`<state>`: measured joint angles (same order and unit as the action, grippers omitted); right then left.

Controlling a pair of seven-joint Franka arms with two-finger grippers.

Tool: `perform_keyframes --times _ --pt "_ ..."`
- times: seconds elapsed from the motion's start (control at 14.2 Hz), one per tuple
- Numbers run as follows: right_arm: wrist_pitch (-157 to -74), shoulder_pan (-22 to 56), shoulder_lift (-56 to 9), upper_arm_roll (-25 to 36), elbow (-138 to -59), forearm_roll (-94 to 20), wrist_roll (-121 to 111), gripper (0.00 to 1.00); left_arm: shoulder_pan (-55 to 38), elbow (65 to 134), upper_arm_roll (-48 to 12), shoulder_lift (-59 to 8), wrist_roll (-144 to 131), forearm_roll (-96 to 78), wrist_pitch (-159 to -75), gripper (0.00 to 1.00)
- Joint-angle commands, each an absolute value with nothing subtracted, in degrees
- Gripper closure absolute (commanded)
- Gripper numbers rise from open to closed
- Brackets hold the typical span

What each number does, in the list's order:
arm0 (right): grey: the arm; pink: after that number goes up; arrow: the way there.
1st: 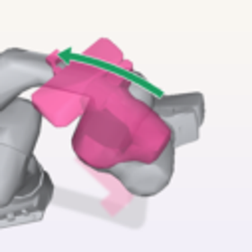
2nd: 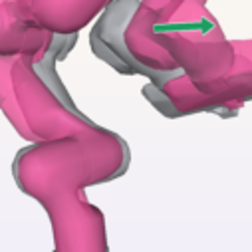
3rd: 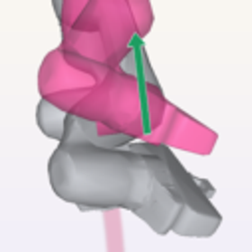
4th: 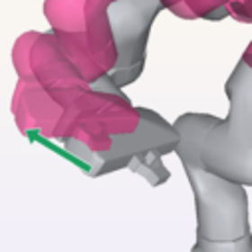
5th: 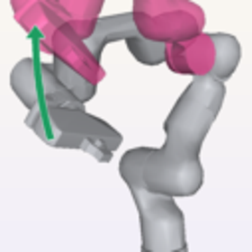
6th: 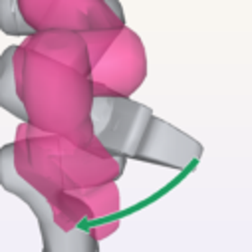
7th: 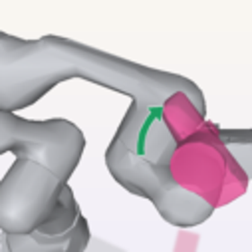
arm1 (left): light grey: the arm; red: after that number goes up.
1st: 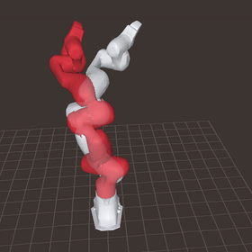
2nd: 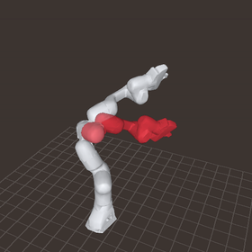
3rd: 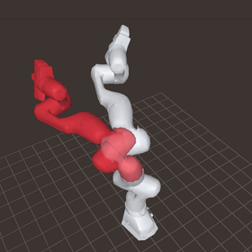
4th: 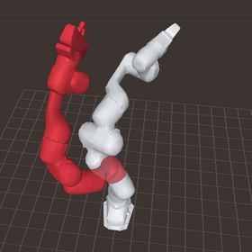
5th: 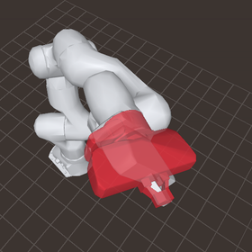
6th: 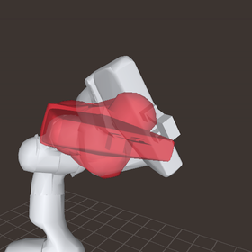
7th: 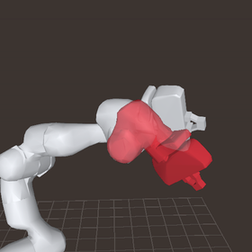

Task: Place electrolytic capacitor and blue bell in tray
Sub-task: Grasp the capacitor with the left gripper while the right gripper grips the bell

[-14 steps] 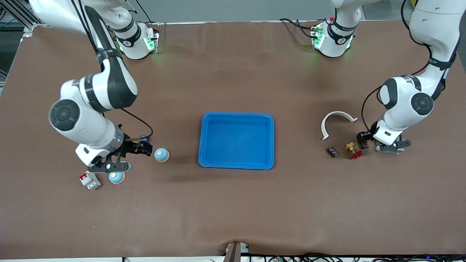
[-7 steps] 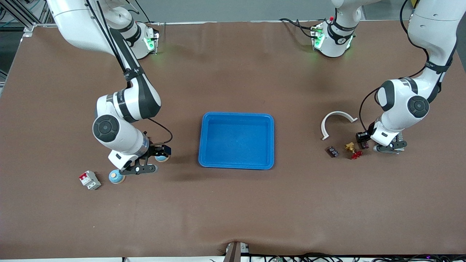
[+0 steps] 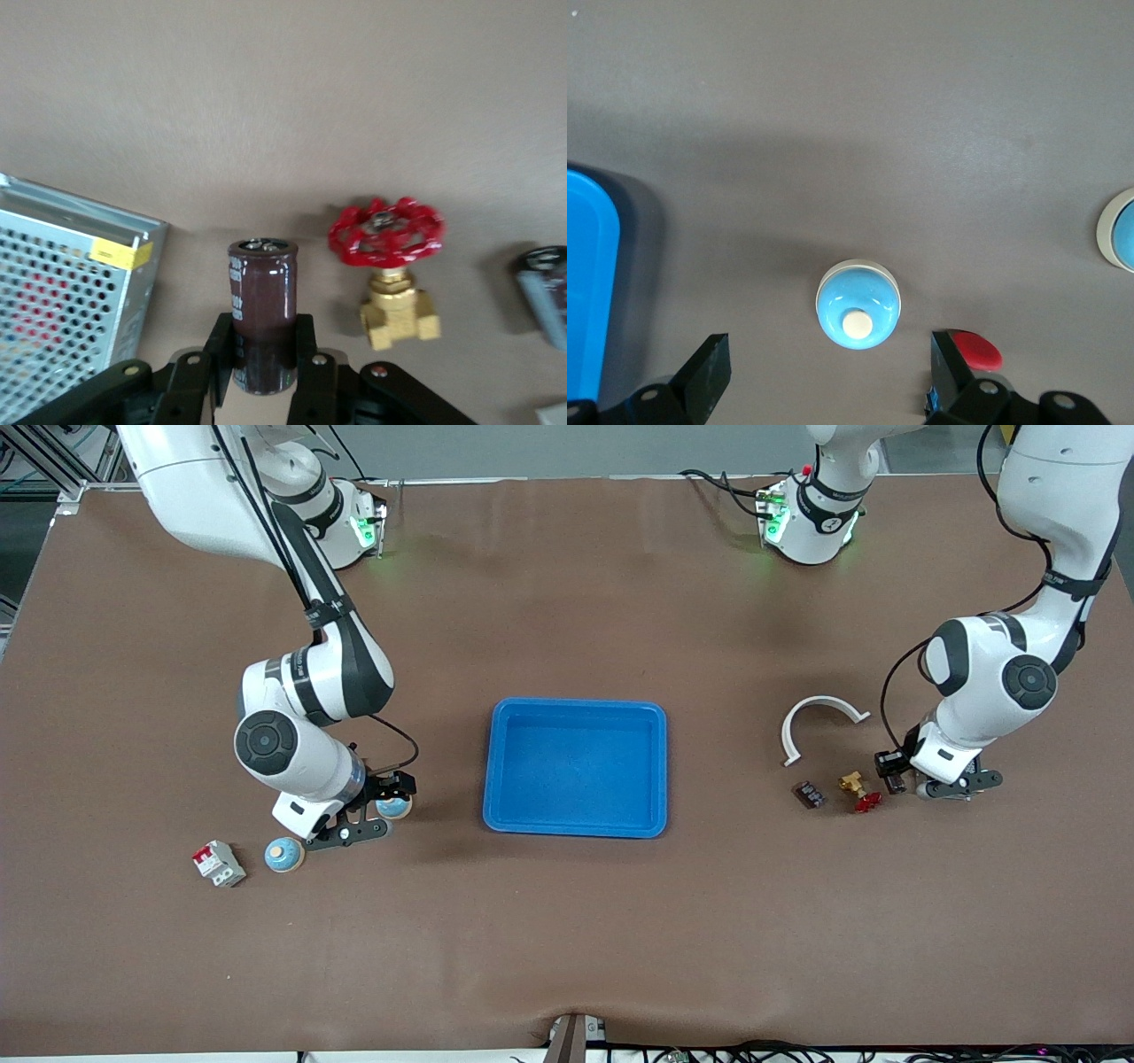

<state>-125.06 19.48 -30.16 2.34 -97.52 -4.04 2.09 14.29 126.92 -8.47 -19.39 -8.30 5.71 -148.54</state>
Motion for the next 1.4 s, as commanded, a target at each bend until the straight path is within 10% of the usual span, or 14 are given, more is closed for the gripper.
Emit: perform_keyframes --times 0.0,0.35,1.33 --pt "-129.1 19.1 -30.0 2.5 -100.4 -3.9 -2.8 0.00 13.4 123.1 -12.3 -13.5 -15.1 7.0 -137.9 1.00" --pt "-133.9 17.8 -29.9 2.5 -103.6 -3.9 -8.9 0.00 10.0 113.7 -22.2 -14.9 -36.0 7.0 -127.8 1.00" --pt "-139.1 18.9 -30.9 2.3 -108.8 -4.7 -11.3 0.00 -17.2 100.3 -21.7 -32.7 -85.7 12.6 -126.9 1.00"
